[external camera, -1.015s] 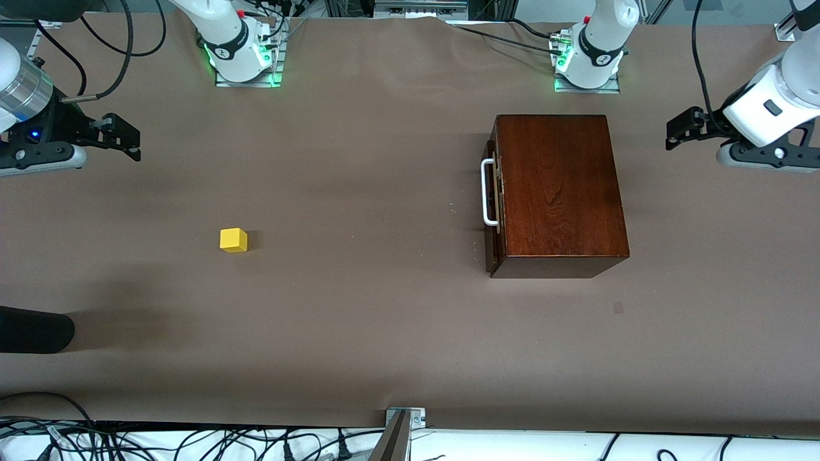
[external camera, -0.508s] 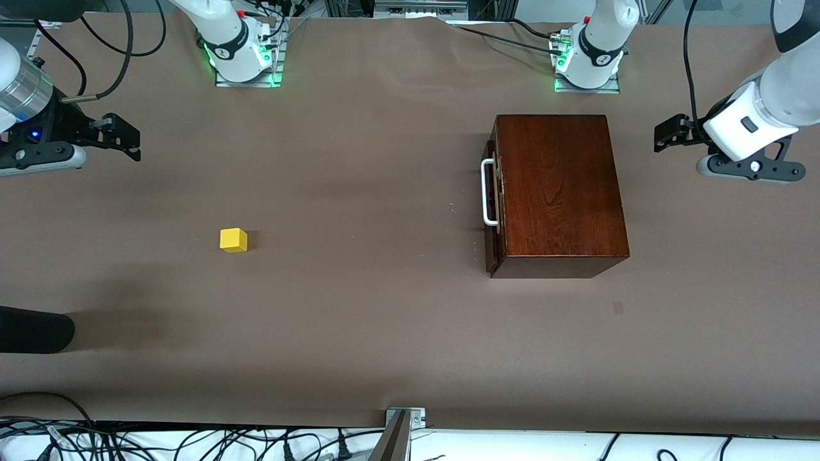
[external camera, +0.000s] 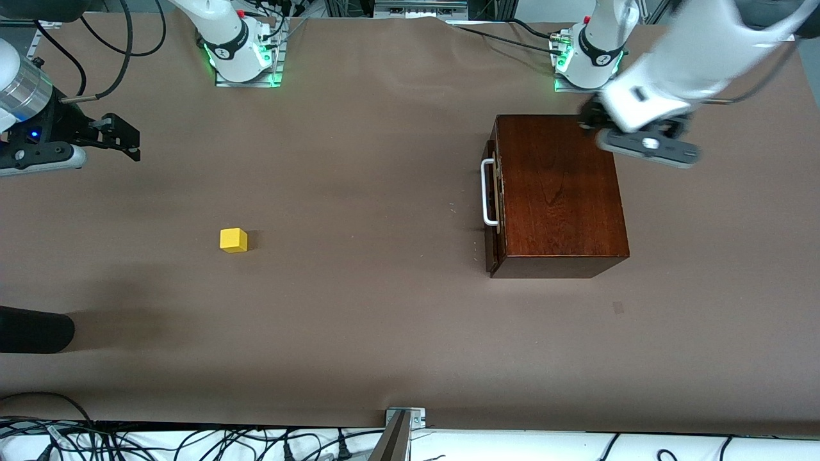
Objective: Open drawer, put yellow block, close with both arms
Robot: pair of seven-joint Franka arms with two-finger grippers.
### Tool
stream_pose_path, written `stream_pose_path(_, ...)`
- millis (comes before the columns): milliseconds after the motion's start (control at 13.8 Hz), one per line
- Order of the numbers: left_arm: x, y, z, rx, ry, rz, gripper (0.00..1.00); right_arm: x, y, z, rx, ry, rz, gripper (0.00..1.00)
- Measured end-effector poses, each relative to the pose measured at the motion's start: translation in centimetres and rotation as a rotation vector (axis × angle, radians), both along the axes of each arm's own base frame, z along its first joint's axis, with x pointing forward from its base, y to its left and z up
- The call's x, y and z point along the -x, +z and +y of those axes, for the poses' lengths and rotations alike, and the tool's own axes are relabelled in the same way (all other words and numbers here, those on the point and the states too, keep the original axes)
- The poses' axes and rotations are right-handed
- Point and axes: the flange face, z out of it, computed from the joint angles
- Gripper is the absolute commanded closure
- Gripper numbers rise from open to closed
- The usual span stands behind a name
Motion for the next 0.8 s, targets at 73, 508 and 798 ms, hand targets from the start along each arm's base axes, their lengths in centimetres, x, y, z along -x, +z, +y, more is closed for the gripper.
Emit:
stream_pose_path(73, 0.4, -1.0, -3.0, 0.004, 0.018, -0.01, 0.0, 0.0, 0.0, 0.0, 0.0, 0.0, 0.0, 0.0)
stream_pose_path(508, 1.6, -10.5, -16.3, 0.048, 0.12, -0.013, 0.0, 0.0, 0.0, 0.0, 0.0, 0.0, 0.0, 0.0)
stream_pose_path(798, 2.2, -18.0, -20.2, -0.101, 0.102, -0.091, 0.0, 0.0, 0.0, 0.0, 0.0, 0.0, 0.0, 0.0)
